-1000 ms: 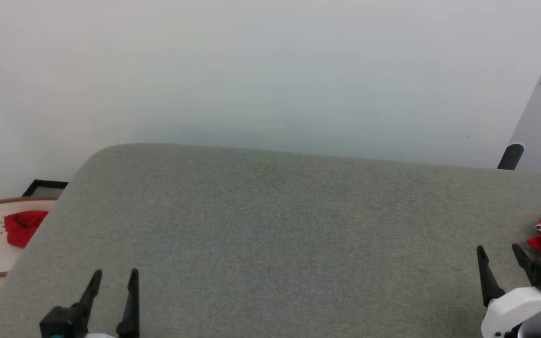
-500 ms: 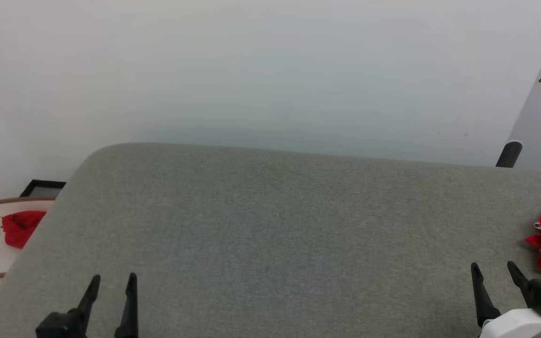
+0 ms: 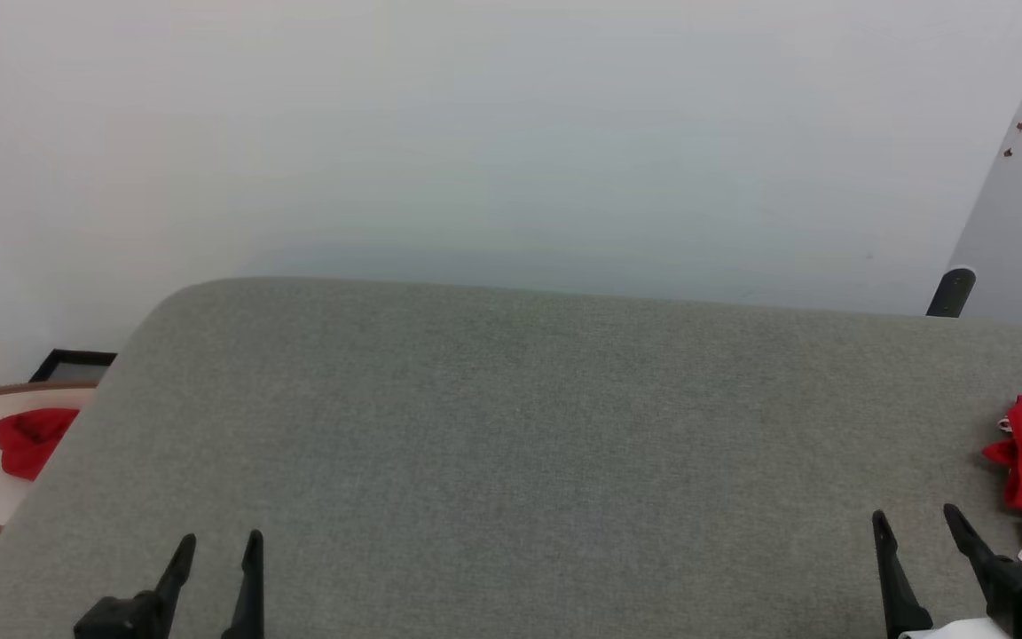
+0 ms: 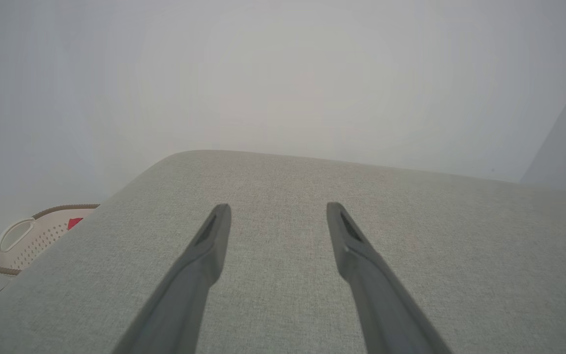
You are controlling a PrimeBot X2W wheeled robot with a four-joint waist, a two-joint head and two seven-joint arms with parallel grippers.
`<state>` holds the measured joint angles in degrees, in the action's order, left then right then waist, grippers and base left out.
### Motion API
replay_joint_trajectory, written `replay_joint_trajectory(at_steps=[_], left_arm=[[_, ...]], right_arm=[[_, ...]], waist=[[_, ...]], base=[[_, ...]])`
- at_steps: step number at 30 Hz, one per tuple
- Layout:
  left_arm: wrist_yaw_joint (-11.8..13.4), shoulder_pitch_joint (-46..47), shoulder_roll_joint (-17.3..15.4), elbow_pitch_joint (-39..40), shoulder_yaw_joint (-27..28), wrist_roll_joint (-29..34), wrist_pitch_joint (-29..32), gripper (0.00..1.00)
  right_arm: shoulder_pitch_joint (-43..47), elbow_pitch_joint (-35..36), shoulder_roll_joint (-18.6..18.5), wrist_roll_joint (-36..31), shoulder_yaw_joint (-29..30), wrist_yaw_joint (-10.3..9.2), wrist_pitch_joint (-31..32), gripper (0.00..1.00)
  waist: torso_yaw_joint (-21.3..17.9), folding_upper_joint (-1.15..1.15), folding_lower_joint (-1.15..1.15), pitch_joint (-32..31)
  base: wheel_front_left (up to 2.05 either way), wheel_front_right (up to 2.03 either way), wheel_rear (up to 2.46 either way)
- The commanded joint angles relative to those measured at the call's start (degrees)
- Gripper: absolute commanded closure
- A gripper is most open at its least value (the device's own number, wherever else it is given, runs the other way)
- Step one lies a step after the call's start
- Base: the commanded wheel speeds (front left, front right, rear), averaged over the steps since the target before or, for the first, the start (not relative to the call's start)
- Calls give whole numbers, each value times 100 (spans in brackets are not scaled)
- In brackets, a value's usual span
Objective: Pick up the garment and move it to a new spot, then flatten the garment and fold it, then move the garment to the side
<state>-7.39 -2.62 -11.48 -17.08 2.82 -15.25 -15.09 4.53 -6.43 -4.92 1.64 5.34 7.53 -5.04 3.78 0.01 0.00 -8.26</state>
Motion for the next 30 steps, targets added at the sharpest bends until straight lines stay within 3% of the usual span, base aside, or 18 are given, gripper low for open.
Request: replay_joint_trajectory(at_steps=[1,20,21,26,30], left_arm=[[-10,6,1,-18,5,-55,-1,0],[-10,36,-22,-121,-57,-30,-1,0],[0,14,-3,-128,-53,-72,1,100],[1,-124,129,-357,-57,-148,32,100],[0,-35,169,-348,-2,-568,179,100]], right_arm=[[108,91,37,-47,-28,-8,9,0],[252,311,128,-70,-97,-8,137,0],[190,289,119,-39,-83,0,136,100],[258,13,165,35,-51,0,177,100],[132,-79,167,530,14,0,284,100]], waist=[[-17,-1,0,-2],[-70,-1,0,-15],[-70,-1,0,-14],[-72,-1,0,-11],[-82,-1,0,17]], base=[[0,0,0],[0,0,0],[0,0,0],[0,0,0],[0,0,0]])
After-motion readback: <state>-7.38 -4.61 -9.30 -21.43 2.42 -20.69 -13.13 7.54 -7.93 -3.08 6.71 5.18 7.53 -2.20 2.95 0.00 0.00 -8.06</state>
